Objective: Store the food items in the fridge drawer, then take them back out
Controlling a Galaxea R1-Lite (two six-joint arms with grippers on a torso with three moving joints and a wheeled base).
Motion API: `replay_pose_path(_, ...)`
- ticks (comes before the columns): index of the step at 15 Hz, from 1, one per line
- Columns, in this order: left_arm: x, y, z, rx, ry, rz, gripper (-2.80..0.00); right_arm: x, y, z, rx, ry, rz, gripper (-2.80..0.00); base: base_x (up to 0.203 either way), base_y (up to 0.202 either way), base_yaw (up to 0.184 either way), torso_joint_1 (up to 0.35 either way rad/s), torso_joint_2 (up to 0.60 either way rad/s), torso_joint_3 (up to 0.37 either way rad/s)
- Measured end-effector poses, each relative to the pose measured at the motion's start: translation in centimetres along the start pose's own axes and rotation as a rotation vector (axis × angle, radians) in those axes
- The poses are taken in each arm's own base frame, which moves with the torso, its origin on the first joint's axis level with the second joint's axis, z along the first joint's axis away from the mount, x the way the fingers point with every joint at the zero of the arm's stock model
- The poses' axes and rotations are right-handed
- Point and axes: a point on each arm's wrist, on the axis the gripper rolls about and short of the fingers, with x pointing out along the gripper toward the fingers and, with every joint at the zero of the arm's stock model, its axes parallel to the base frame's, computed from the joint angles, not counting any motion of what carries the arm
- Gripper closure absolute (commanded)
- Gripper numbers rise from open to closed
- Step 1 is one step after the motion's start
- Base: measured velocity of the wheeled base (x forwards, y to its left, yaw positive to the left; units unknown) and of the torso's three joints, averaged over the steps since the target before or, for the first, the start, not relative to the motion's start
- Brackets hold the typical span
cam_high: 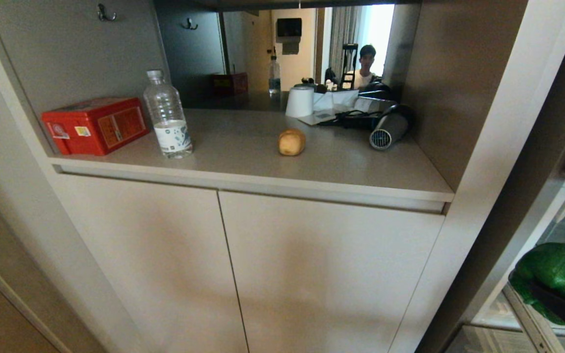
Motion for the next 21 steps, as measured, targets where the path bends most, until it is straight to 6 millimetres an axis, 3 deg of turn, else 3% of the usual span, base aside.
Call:
replay_pose_path(11, 0.0, 0.0, 0.0, 0.0, 0.0, 0.0, 0.0, -0.1, -0.4, -0.8, -0.001, 0.013, -0.036, 0.0, 0.002, 0.007, -0.155, 0.004, 0.0, 0.003)
replay_pose_path(18, 0.0, 0.0, 0.0, 0.0, 0.0, 0.0, 0.0, 1.9, -0.2, -0.5, 0.026, 0.071, -0.115, 0.0, 0.0, 0.007, -0.168, 0.003, 0.0, 0.004)
replay_pose_path(21, 0.0, 0.0, 0.0, 0.0, 0.0, 0.0, 0.0, 3.6, 0.3, 1.0, 0.046, 0.075, -0.123, 0.0, -0.001, 0.001, -0.055, -0.002, 0.0, 0.002)
